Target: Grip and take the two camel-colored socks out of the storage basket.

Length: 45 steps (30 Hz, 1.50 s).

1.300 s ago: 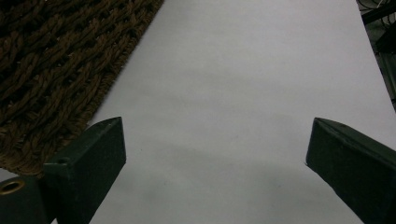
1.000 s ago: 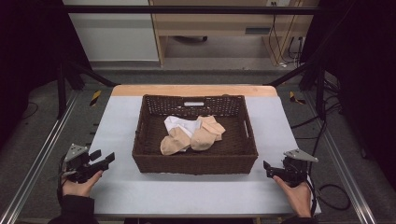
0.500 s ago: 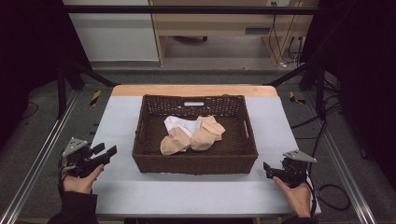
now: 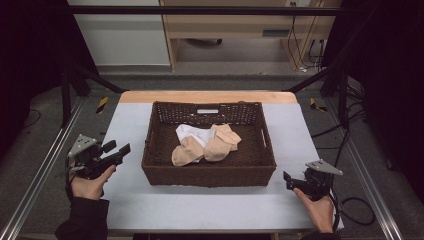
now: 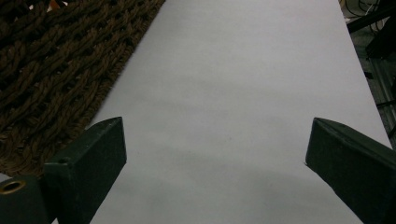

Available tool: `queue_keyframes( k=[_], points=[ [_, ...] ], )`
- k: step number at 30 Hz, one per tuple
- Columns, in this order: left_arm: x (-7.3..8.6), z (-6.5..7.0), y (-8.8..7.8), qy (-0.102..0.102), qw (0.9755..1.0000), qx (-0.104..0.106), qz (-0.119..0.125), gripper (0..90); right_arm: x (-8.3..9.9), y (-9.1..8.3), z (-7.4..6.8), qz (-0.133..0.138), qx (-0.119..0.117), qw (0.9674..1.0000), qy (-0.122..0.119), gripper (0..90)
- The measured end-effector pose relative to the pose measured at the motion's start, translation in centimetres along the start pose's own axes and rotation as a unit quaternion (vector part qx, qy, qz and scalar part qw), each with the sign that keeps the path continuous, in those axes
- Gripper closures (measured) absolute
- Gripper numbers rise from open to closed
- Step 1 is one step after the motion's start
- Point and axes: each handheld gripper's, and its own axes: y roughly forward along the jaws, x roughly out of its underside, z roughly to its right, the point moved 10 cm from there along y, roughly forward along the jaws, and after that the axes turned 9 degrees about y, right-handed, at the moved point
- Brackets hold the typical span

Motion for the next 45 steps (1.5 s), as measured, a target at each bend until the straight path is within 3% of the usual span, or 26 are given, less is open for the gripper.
queue_keyframes(
  k=[15,30,36,45],
  points=[
    [-4.1,3.3,1.3,0.033,0.9992,0.02,0.014,37.8,-0.4,-0.2,0.0,0.012,-0.002,0.9999,0.005,5.5],
    [-5.5,5.2,3.5,0.038,0.9987,0.031,0.009,36.9,-0.5,-0.2,0.0,0.016,-0.002,0.9999,0.005,5.5],
    [-5.9,6.1,4.4,0.052,0.9979,0.037,0.008,35.7,-0.5,-0.2,0.0,0.016,-0.002,0.9999,0.006,5.5],
    [-6.6,7.9,6.6,0.058,0.9972,0.046,0.013,35.6,-0.5,-0.2,0.0,0.015,-0.002,0.9999,0.005,5.5]
  ],
)
